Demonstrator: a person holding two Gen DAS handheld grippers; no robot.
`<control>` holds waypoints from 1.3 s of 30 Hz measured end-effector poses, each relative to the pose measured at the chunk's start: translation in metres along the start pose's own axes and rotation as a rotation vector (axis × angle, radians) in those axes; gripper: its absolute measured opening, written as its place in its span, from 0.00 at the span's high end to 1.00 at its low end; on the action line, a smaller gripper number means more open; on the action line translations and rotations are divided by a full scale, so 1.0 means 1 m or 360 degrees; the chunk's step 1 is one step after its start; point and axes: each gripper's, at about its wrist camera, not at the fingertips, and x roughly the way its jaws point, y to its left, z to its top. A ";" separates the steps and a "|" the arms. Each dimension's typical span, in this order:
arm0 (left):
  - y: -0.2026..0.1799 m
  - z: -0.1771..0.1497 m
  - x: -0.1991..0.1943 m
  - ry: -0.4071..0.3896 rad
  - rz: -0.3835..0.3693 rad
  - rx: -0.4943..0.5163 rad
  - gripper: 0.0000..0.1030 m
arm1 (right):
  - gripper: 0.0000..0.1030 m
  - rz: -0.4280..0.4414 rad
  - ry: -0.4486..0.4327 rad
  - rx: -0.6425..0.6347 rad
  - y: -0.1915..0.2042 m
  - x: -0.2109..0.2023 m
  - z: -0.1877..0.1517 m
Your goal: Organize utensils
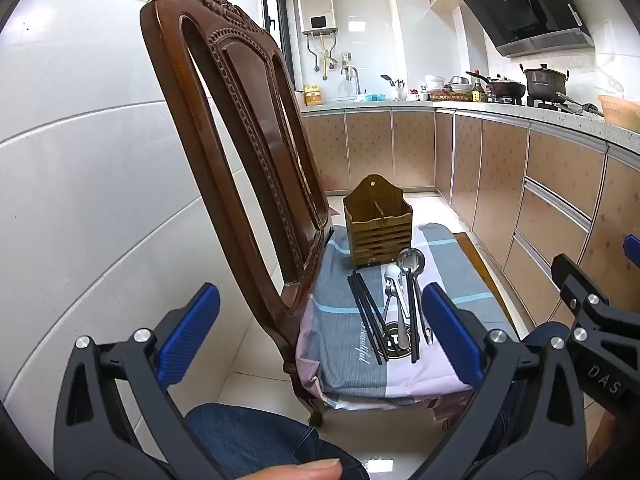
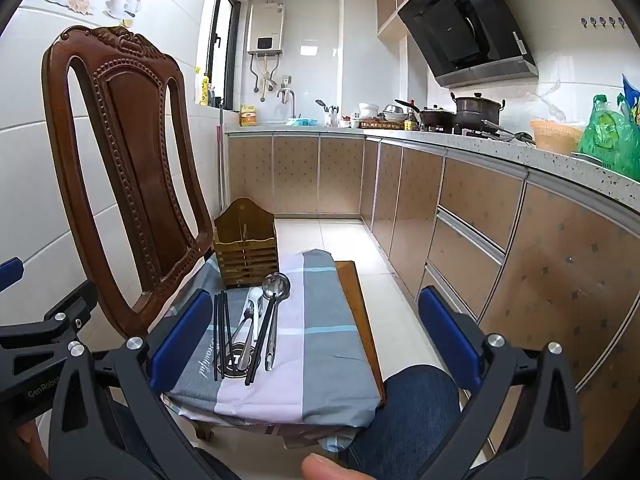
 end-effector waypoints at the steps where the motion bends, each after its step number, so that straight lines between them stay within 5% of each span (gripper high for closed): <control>1: 0.000 0.000 0.000 -0.0001 0.0000 0.0001 0.04 | 0.02 0.0000 0.0001 0.0002 0.000 0.000 0.000; 39: 0.000 0.000 0.000 -0.0002 0.0001 0.0005 0.04 | 0.02 0.0003 0.0013 0.0010 -0.002 0.004 -0.003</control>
